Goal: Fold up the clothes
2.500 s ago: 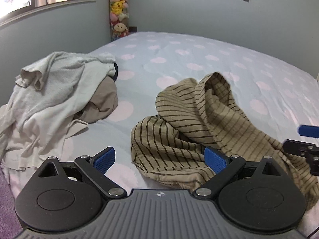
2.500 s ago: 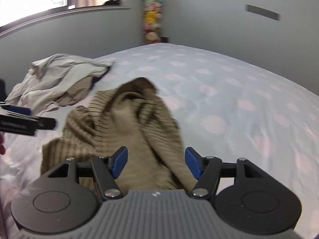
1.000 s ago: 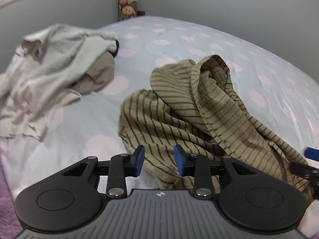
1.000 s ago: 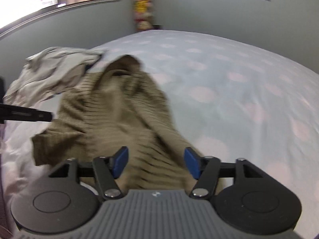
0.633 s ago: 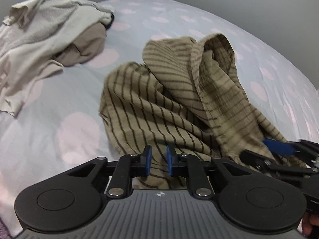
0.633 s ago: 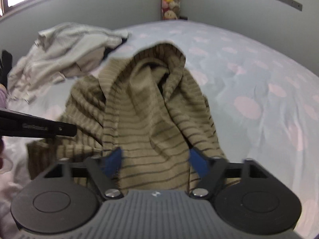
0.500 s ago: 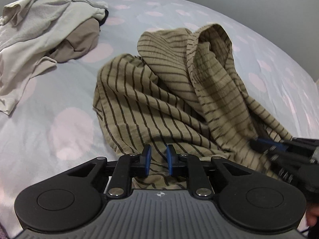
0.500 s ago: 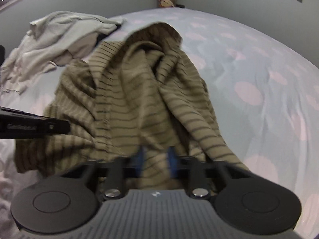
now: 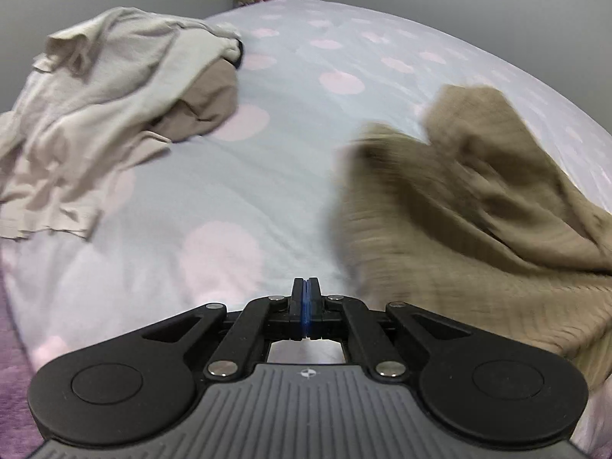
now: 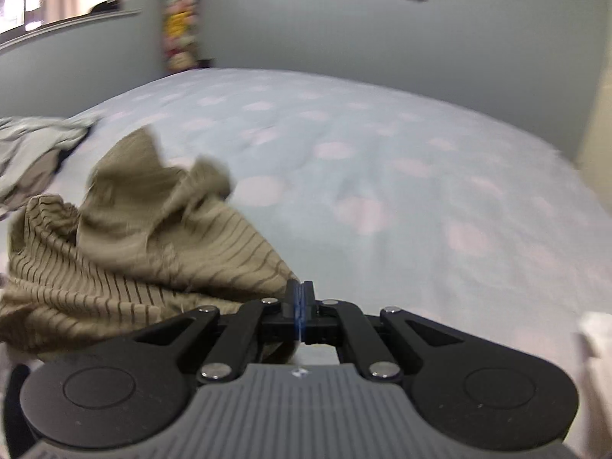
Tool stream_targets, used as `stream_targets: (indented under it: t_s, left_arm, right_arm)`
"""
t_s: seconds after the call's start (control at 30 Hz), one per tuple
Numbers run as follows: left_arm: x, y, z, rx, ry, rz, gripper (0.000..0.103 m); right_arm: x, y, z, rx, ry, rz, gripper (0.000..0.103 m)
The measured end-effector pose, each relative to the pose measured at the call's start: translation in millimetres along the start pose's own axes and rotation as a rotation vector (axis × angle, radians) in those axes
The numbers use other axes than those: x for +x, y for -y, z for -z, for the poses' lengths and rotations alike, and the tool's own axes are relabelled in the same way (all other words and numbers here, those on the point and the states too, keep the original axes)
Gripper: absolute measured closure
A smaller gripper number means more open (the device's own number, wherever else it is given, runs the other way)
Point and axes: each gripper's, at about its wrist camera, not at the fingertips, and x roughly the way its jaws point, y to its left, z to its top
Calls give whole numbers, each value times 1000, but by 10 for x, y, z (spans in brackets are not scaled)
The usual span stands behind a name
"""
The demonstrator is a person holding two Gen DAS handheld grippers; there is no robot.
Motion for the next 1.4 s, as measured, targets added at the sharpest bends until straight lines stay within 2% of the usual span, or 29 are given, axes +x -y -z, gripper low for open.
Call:
stream_targets:
  t_s: [0.17, 0.33, 0.4, 0.5, 0.63, 0.7, 0.77, 0.9, 0.93, 1.0, 1.1, 1.27, 1.4]
  left_arm:
    - [-129, -79, -8, 4, 8, -19, 103]
    - [-184, -67, -40, 14, 11, -9, 103]
    - [-195, -24, -44, 29, 14, -3, 103]
    - [-200, 80, -38, 58, 25, 18, 103]
    - [-175, 221, -43, 100, 31, 47, 102]
    - [-161, 251, -43, 102, 35, 77, 100]
    - [-138, 252, -43, 91, 39, 118, 88]
    - [-75, 258, -38, 83, 50, 147, 68]
    - [-50, 262, -43, 81, 50, 150, 60]
    - [11, 273, -65, 71, 42, 160, 58]
    - [92, 305, -114, 49, 34, 195, 58]
    - [76, 467, -243, 52, 80, 261, 53]
    - [126, 614, -348, 73, 85, 320, 50]
  right_arm:
    - [-261, 423, 146, 44, -46, 129, 102]
    - [-329, 606, 329, 50, -158, 159, 101]
    - [-350, 622, 364, 37, -161, 184, 97]
    - [-388, 706, 379, 62, -140, 181, 96]
    - [-354, 593, 295, 47, -108, 120, 92]
    - [-300, 510, 210, 37, -93, 65, 80]
    - [-258, 396, 138, 24, -75, 14, 67]
    - [-164, 141, -1, -8, -47, -78, 60]
    - [-129, 78, -36, -13, -42, -102, 57]
    - [-44, -60, -113, -28, -35, -149, 52]
    - [53, -295, -229, -54, -17, -215, 49]
    - [213, -675, -367, -107, 11, -302, 48]
    - [350, -929, -340, -160, -9, -364, 54]
